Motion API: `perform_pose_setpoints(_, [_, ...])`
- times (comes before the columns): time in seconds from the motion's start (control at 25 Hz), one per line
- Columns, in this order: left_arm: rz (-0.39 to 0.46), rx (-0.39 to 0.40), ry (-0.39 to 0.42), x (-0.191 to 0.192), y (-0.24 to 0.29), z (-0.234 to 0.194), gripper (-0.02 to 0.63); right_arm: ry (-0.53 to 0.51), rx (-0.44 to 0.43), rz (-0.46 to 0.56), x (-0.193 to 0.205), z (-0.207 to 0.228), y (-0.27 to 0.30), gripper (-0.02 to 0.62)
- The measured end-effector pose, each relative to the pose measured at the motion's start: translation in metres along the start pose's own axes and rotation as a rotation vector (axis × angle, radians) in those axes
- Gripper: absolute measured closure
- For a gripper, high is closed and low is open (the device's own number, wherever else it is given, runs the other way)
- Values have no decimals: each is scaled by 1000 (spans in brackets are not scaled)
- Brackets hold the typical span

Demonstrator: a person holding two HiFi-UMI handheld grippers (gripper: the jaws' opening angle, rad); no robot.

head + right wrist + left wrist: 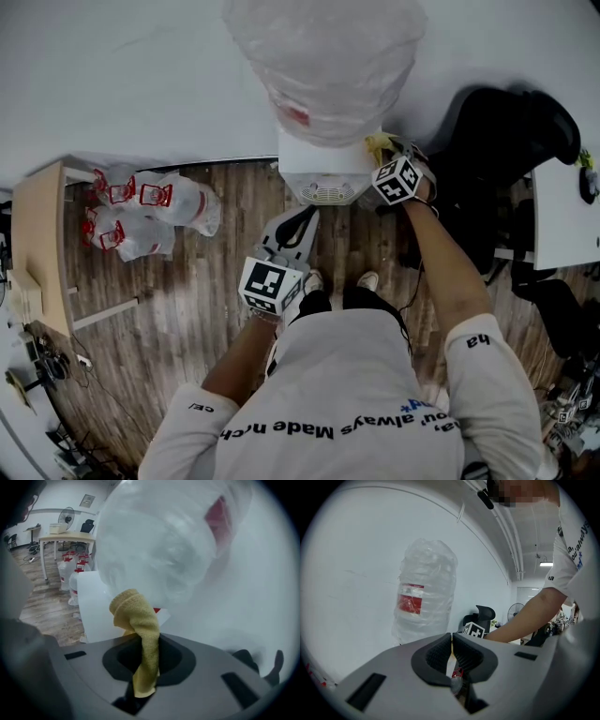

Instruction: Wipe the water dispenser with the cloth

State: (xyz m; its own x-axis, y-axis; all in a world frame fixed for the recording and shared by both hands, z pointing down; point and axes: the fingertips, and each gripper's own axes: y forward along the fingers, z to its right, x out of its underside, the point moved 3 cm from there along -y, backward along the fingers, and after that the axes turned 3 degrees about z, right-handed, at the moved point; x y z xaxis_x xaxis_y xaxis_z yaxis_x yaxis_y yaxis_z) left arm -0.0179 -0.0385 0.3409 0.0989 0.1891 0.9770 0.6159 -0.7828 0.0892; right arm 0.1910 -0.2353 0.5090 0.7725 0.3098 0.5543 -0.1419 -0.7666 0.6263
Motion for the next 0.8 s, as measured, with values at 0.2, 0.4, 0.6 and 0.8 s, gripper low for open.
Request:
perform_pose_setpoints(0.2, [-11, -11, -2, 2, 9, -1, 578, -9, 9, -26, 2, 23, 22, 535])
perform_pose_setpoints(0.4, [-23, -28, -1, 4, 14, -3, 578, -37, 10, -45, 2, 33, 46, 535])
perform_pose_setpoints(0.6, [-39, -57, -5, 6, 13, -9, 578, -33, -1, -46, 2, 35, 71, 535])
perform_pose_setpoints(0.8, [-54, -84, -11, 9, 6, -15, 578, -60, -37, -38, -4, 26, 86, 535])
